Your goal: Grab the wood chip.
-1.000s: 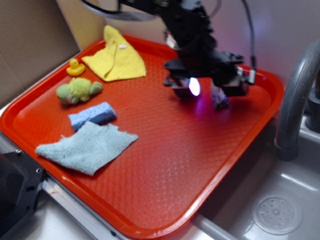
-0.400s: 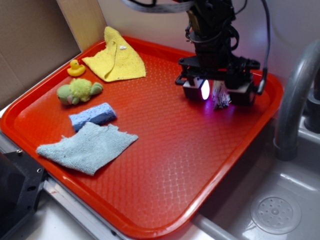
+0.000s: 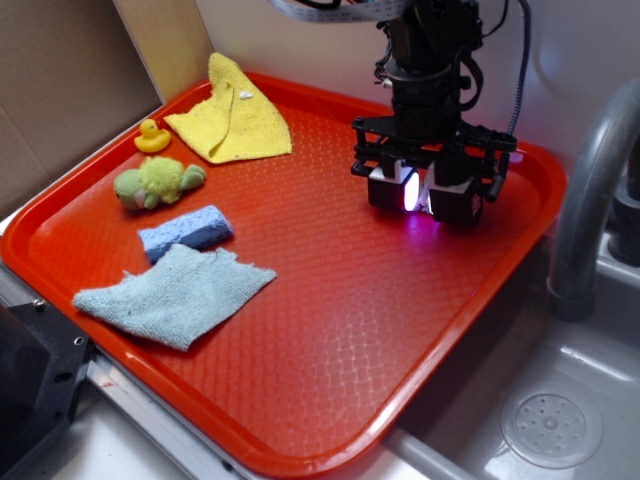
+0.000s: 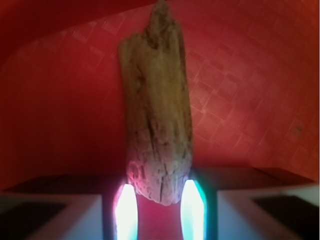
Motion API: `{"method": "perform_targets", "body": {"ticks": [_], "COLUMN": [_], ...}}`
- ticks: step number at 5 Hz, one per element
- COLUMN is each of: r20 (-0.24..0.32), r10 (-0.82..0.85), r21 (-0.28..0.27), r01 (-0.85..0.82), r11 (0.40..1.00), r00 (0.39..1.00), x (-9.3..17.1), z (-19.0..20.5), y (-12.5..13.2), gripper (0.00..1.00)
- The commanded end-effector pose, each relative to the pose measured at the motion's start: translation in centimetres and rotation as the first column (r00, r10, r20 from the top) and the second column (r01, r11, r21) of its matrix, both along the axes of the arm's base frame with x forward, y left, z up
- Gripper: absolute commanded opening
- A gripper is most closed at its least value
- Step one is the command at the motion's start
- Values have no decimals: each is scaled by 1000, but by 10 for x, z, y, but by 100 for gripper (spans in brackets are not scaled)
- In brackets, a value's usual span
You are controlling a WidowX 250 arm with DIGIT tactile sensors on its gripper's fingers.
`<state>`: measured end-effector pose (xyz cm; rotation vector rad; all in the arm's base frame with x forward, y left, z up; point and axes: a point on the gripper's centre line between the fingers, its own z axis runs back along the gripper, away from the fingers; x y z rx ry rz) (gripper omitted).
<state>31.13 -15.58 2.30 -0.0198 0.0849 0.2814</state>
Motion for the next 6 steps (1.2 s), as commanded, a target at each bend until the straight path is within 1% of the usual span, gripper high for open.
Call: {"method": "perform_targets", "body": {"ticks": [1, 2, 3, 4, 5, 6], "r20": [95, 176, 234, 262, 321, 317], "r10": [6, 14, 74, 140, 150, 110], "r21": [-7, -45, -108, -158, -148, -88], "r01": [-6, -6, -49, -100, -107, -87], "r11": [1000, 999, 993, 982, 983, 992], "r00": [995, 984, 970, 955, 935, 942], "x": [13, -3, -23, -37, -57, -84], "z": [24, 56, 95, 114, 129, 143], "y": [0, 15, 52, 84, 96, 104], "gripper": [0, 0, 0, 0, 0, 0]}}
